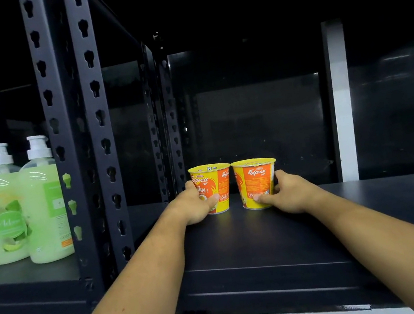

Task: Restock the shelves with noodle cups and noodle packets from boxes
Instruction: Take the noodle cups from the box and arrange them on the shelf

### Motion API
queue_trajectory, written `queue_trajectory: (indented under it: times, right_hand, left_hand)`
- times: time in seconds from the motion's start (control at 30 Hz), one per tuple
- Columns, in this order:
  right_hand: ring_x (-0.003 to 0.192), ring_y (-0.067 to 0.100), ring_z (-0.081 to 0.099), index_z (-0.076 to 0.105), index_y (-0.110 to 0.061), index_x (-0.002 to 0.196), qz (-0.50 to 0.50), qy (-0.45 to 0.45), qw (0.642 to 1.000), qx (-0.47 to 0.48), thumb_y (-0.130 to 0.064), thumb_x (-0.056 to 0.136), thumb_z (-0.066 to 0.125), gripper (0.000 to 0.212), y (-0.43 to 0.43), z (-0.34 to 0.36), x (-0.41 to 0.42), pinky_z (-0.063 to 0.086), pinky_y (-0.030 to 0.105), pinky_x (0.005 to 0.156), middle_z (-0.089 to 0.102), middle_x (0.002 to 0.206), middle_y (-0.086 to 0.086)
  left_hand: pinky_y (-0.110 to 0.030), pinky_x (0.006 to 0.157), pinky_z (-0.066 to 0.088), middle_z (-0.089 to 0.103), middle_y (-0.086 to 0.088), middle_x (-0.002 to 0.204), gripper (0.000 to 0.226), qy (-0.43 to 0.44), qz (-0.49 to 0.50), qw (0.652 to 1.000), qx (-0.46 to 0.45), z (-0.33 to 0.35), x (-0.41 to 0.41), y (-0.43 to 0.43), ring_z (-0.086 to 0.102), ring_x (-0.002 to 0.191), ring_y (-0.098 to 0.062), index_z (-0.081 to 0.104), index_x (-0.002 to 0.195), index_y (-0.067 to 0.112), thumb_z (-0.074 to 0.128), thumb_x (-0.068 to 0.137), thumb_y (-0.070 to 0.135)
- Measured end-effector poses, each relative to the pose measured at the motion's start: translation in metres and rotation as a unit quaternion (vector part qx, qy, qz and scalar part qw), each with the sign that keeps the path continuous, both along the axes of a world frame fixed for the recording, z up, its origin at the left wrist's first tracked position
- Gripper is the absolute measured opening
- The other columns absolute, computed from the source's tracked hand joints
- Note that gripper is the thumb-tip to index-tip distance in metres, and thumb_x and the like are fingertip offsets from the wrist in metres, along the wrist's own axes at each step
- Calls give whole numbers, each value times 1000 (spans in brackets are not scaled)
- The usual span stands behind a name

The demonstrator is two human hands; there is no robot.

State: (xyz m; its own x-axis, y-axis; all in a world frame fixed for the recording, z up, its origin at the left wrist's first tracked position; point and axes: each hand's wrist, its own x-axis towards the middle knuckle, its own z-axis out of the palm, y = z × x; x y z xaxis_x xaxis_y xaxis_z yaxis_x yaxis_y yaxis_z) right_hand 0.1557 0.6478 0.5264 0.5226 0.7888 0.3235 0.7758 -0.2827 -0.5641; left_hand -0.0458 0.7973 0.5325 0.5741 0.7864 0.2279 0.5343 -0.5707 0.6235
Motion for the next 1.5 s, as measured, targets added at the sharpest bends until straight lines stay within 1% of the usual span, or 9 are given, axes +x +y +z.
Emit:
queue_trajectory:
  times: [0.4,0.53,0.67,0.9,0.97,1.1,1.17,1.37,1.5]
  right_hand:
    - [129,23,55,40,-17,148,-3,-21,1000,-20,-55,88,72,78,-1,0,-1,47,38,103,56,144,4]
    - [133,24,52,42,-19,148,-10,-46,993,-107,-62,90,65,76,-5,-3,-5,45,39,107,53,147,5]
    - [139,27,46,44,-19,151,-28,-72,977,-199,-71,97,42,74,-13,-1,-18,38,41,114,47,153,8]
    - [145,26,41,45,-12,152,-29,-91,964,-247,-68,102,31,76,-44,5,-41,32,40,117,40,160,9]
    - [151,26,31,37,-14,157,-22,-112,958,-263,-69,102,26,78,-57,5,-47,24,41,121,31,166,7]
    - [158,22,11,17,-22,164,19,-130,947,-292,-64,105,20,72,-87,5,-63,9,42,125,13,171,1]
    - [158,20,7,13,-27,164,38,-132,945,-296,-67,104,19,72,-102,3,-68,6,43,126,9,172,-3]
    - [158,13,4,11,-27,165,109,-174,945,-253,-59,107,19,66,-163,-10,-88,4,38,128,6,171,-9]
    - [158,16,5,7,-23,164,122,-276,928,-218,-53,108,29,67,-200,-31,-104,8,47,128,7,172,-4]
  left_hand:
    - [-36,105,42,53,-1,149,68,42,0,999,21,-5,-4,1,52,133,-23,37,151,18,61,98,53]
    - [-35,104,43,54,-2,148,64,106,11,994,37,-5,-10,-9,53,132,-24,46,149,19,58,98,57]
    - [-32,99,43,55,-8,144,62,190,34,978,79,-5,-19,-32,54,129,-26,53,144,12,47,103,58]
    - [-37,106,46,53,-9,149,66,191,0,976,106,-9,-41,-72,54,131,-27,48,151,15,46,102,60]
    - [-37,105,45,51,-9,151,64,187,-13,975,119,-11,-46,-83,53,133,-28,49,151,19,46,102,60]
    - [-33,87,49,66,-7,126,48,174,-49,974,137,-15,-52,-107,61,111,-24,70,127,22,49,102,56]
    - [-34,91,50,67,-5,126,47,162,-73,975,132,-17,-55,-123,61,111,-22,70,129,24,46,103,55]
    - [-43,114,39,46,8,158,53,162,-82,961,208,-35,-68,-179,43,144,-22,50,151,32,27,109,54]
    - [-43,114,41,57,1,148,52,106,-60,954,273,-57,-71,-217,49,138,-24,54,147,22,36,107,52]
